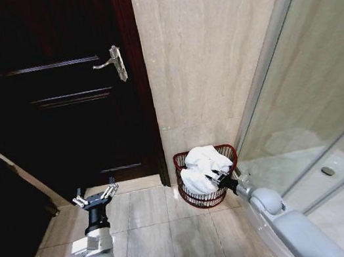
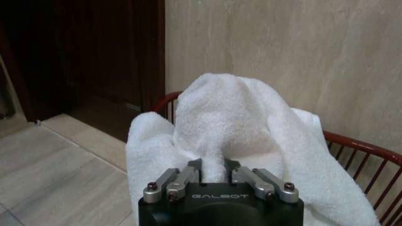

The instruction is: Discard the used towel into the hamper.

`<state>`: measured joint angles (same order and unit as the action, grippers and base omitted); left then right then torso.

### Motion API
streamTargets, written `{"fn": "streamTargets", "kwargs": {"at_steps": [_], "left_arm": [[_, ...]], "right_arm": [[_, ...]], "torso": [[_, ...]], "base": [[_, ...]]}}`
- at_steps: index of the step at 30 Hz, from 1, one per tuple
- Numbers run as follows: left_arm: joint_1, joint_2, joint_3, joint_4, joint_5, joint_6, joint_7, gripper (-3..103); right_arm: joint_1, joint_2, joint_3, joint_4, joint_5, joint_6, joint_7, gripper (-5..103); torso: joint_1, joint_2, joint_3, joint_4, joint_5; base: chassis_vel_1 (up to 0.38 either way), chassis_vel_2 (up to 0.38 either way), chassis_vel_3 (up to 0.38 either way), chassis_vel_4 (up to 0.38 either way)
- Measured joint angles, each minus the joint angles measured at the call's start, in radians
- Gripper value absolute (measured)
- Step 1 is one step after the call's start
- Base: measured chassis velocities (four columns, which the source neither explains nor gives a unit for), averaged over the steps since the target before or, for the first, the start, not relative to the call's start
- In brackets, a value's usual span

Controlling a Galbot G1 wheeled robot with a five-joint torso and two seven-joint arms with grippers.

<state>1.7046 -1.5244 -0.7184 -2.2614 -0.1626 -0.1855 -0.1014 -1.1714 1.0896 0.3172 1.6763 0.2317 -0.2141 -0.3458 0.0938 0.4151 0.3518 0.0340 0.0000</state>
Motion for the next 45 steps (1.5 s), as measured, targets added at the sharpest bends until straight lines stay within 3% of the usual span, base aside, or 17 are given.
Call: {"fn": "streamTargets", "kwargs": {"at_steps": [2,4,7,33,40,44,45], "left_arm": [[-0.001,0.000,0.000,0.001,0.000,0.000,0.000,100],[-0.002,0.003,0.000,0.002,-0.001,0.000,0.000,100],[-0.003,0.006,0.000,0.002,-0.002,0.000,-0.001,100],[-0.012,0.007,0.002,-0.003,-0.010,0.002,-0.004,100],[-0.012,0.008,0.008,0.004,-0.007,0.002,-0.003,100],[-0.015,0.004,0.014,0.009,0.001,0.003,-0.003,100],[-0.015,0.002,0.017,0.009,0.004,0.004,-0.003,100]], "right_arm": [[0.000,0.000,0.000,0.001,0.002,0.000,0.002,22],[0.000,0.000,0.000,0.001,0.008,0.002,0.012,12],[0.002,0.002,0.000,0.002,0.015,0.004,0.023,5],[0.096,-0.003,0.006,0.145,0.103,0.041,0.177,5],[0.122,-0.027,0.017,0.229,0.151,0.019,0.234,5],[0.140,-0.058,0.011,0.240,0.184,-0.044,0.242,5],[0.148,-0.076,0.000,0.234,0.203,-0.091,0.234,5]], "torso": [[0.000,0.000,0.000,0.0000,0.0000],[0.000,0.000,0.000,0.0000,0.0000],[0.000,0.000,0.000,0.0000,0.0000],[0.000,0.000,0.000,0.0000,-0.0001],[0.000,0.000,0.000,0.0000,0.0000],[0.000,0.000,0.000,0.0001,-0.0003],[0.000,0.000,0.000,-0.0001,-0.0002]], "base": [[0.000,0.000,0.000,0.000],[0.000,0.000,0.000,0.000],[0.000,0.000,0.000,0.000],[0.000,0.000,0.000,0.000],[0.000,0.000,0.000,0.000],[0.000,0.000,0.000,0.000],[0.000,0.000,0.000,0.000]]}}
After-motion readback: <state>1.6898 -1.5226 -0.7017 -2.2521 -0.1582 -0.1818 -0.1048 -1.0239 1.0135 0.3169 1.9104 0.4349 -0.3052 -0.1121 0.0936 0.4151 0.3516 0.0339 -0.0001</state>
